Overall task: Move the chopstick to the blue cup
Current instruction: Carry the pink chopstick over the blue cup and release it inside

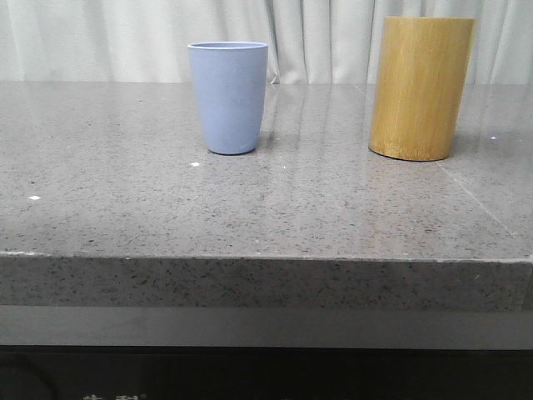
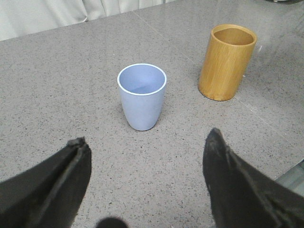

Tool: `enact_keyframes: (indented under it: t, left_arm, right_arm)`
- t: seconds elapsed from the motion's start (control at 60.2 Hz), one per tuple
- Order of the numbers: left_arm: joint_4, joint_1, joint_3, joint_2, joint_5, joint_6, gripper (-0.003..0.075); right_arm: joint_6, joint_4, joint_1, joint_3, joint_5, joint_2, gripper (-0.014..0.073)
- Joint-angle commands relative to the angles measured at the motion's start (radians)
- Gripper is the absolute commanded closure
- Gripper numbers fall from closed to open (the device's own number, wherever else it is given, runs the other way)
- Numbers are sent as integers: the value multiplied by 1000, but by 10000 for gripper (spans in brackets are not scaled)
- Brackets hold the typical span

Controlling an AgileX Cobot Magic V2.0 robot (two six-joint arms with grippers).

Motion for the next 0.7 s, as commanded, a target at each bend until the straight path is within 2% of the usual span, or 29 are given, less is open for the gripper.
enact_keyframes:
  t: [0.0, 0.166, 0.316, 0.681]
  left_arm:
    - [-3, -4, -25, -1, -83, -2, 230]
    - [-3, -4, -25, -1, -83, -2, 230]
    - [-3, -4, -25, -1, -83, -2, 230]
    - [-1, -4, -25, -1, -83, -2, 230]
  right_arm:
    - [-39, 14, 70, -35, -84, -24, 652]
    - [-54, 14, 192, -35, -118, 20, 652]
    - [-65, 14, 257, -35, -134, 88, 652]
    - [-82, 14, 277, -35, -141, 273, 652]
